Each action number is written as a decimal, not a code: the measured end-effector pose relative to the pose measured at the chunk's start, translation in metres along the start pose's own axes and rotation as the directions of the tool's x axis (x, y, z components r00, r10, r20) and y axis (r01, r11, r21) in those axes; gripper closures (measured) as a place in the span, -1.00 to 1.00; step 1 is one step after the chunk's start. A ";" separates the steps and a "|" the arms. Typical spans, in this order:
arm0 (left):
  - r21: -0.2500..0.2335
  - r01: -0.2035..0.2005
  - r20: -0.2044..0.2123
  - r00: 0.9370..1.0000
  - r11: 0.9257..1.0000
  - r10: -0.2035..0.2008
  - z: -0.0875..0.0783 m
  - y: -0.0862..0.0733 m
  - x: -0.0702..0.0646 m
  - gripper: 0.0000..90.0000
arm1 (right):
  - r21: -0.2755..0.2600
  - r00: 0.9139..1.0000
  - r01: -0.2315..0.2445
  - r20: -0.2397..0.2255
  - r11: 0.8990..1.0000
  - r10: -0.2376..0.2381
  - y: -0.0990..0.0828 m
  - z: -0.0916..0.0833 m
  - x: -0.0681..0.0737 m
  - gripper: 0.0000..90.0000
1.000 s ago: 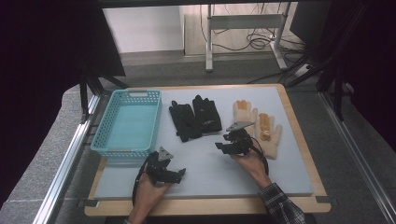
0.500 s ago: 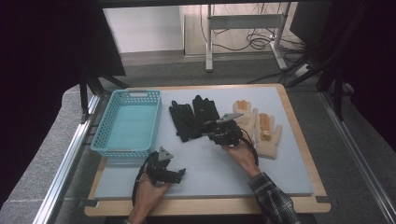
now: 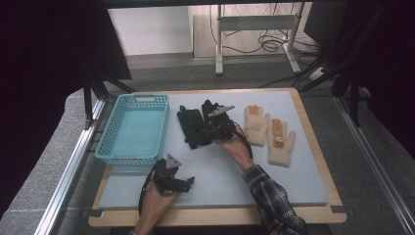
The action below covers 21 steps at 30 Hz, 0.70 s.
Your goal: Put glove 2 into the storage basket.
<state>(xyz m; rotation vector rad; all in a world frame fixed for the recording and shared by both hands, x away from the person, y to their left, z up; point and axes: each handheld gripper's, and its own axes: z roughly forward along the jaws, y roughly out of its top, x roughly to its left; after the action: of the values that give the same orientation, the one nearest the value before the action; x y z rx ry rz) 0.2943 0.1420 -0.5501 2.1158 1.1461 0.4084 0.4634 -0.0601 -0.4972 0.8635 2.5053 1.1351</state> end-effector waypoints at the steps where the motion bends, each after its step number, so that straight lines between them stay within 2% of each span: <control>1: 0.000 0.000 0.000 1.000 1.000 0.000 0.000 0.000 0.000 -0.93 | 0.000 1.000 0.001 0.005 1.000 -0.001 0.003 0.004 0.000 0.17; 10: 0.001 0.001 0.001 1.000 1.000 -0.001 0.000 0.000 0.000 -0.93 | 0.011 0.999 0.018 0.046 1.000 -0.019 0.020 0.048 -0.003 -0.21; 12: 0.001 0.001 0.001 1.000 1.000 -0.001 0.000 0.000 0.000 -0.93 | 0.028 0.999 0.016 0.052 0.999 -0.017 0.021 0.059 -0.001 -0.35; 15: 0.001 0.001 0.001 1.000 1.000 -0.001 0.000 0.000 0.000 -0.93 | 0.072 0.997 0.035 0.062 0.997 -0.039 0.022 0.073 0.002 -0.42; 16: 0.001 0.001 0.001 1.000 1.000 -0.001 0.000 0.000 0.000 -0.93 | 0.082 0.997 0.043 0.065 0.996 -0.049 0.022 0.077 0.004 -0.41; 18: 0.001 0.001 0.001 1.000 1.000 -0.001 0.000 0.000 0.000 -0.93 | 0.083 0.998 0.008 0.059 0.996 -0.013 0.022 0.078 0.004 -0.30; 19: 0.001 0.001 0.001 1.000 1.000 -0.001 0.000 0.000 0.000 -0.93 | 0.083 0.998 0.000 0.059 0.997 -0.005 0.022 0.078 0.005 -0.20; 20: 0.001 0.001 0.001 1.000 1.000 -0.001 0.000 0.000 0.000 -0.93 | 0.090 0.999 -0.006 0.048 0.996 0.001 0.022 0.076 0.006 0.00; 21: 0.001 0.000 0.001 1.000 1.000 -0.001 0.000 0.000 0.000 -0.93 | 0.091 0.999 -0.015 0.048 0.996 0.010 0.022 0.075 0.009 0.09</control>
<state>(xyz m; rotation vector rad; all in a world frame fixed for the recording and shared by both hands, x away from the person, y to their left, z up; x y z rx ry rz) 0.2941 0.1418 -0.5500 2.1164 1.1468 0.4070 0.4998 0.0014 -0.5305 0.9195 2.5335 0.9991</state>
